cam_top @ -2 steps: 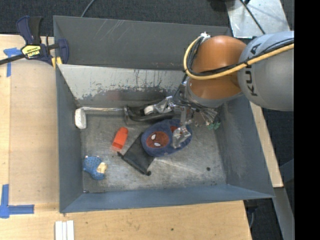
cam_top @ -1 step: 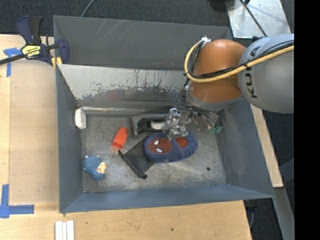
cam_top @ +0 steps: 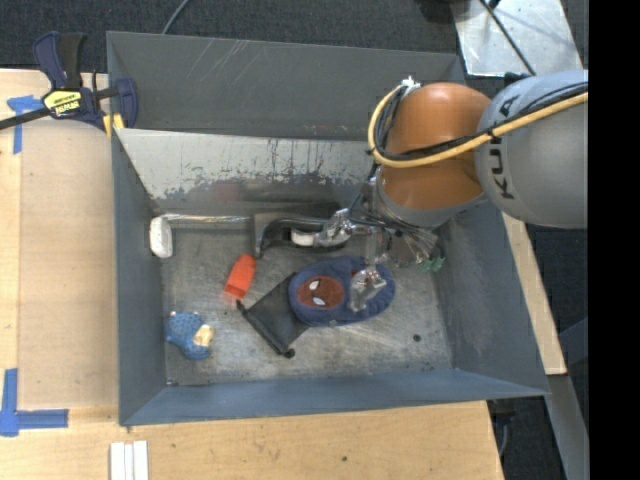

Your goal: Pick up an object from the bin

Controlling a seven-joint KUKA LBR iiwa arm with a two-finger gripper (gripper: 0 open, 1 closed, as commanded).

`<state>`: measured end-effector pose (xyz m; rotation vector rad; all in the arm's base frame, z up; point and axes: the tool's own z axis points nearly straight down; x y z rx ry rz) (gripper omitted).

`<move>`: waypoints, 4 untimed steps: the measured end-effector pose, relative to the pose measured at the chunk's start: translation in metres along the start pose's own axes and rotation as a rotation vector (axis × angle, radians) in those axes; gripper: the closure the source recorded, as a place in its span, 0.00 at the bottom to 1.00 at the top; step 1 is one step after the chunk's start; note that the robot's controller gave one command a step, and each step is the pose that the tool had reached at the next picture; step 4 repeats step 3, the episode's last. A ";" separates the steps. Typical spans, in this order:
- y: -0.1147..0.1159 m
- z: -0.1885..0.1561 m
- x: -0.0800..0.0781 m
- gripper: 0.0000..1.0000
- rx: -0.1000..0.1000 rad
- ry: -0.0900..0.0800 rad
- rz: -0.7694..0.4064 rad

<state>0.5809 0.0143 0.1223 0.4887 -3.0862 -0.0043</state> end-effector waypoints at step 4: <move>0.003 -0.115 0.002 1.00 0.013 -0.027 -0.280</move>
Offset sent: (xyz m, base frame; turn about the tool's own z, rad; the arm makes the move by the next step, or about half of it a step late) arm 0.0116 0.0142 -0.0523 -0.2332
